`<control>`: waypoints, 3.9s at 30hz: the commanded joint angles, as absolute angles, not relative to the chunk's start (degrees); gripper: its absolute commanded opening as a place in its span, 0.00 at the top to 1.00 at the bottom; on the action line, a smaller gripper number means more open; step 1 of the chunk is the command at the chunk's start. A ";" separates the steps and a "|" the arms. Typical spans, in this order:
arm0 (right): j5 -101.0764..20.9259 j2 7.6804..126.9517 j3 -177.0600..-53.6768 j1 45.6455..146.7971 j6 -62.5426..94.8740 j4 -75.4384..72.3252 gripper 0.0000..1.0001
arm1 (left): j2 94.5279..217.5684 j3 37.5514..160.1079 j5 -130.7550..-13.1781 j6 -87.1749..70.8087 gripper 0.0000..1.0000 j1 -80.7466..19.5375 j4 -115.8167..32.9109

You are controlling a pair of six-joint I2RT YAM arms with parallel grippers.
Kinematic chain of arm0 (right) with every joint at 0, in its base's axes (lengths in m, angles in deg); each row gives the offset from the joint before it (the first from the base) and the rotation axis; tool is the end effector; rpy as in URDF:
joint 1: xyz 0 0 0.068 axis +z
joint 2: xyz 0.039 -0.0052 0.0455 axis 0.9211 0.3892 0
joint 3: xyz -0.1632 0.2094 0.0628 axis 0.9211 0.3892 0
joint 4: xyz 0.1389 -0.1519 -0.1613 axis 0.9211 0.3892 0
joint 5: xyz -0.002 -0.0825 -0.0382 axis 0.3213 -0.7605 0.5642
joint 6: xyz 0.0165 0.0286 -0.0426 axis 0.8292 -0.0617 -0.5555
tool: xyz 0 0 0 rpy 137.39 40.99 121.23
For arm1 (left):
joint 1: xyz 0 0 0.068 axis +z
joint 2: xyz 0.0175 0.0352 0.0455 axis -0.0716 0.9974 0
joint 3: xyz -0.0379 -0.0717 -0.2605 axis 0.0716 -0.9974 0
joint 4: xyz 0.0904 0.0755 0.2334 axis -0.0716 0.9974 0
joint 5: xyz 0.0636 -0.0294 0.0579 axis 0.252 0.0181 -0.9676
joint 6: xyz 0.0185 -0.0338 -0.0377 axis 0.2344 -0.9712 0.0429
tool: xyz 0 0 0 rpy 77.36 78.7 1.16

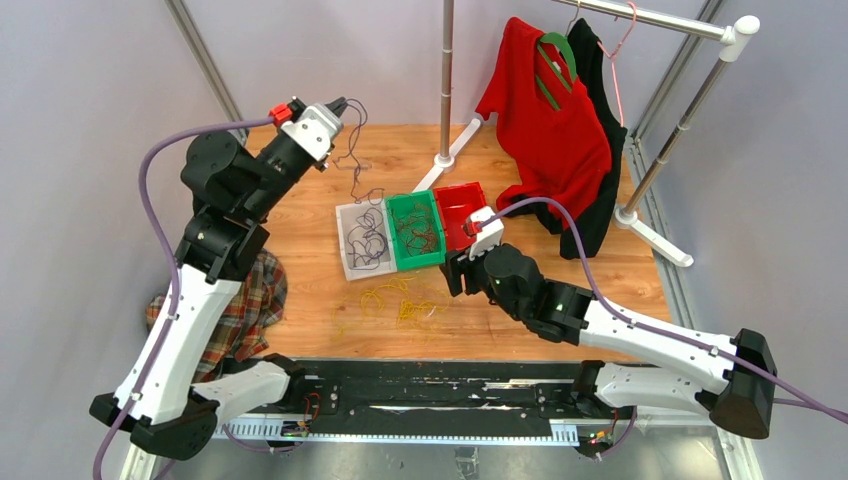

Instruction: Untangle the cables

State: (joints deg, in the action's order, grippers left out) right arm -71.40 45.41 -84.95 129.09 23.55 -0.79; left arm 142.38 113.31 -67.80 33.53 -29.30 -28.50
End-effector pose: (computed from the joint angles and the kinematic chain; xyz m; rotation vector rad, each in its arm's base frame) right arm 0.1252 0.2050 0.3112 -0.4731 1.7899 0.5588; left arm 0.1753 -0.0910 0.5300 0.7753 1.0826 -0.0707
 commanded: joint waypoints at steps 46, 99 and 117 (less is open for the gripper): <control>-75.75 45.78 -81.63 126.43 28.01 2.04 0.39 | 170.50 100.29 -78.29 45.23 1.00 -26.37 -32.77; -70.73 44.42 -85.00 125.55 32.43 9.63 0.47 | 156.00 90.55 -63.02 44.50 0.07 -13.31 2.04; -69.34 45.35 -84.18 125.55 33.18 8.39 0.53 | 167.15 85.27 -47.80 37.00 0.44 -3.33 -10.70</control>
State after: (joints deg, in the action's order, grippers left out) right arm -69.74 44.78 -83.44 126.29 32.55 8.83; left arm 165.44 85.79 -52.28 37.79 -3.94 -6.38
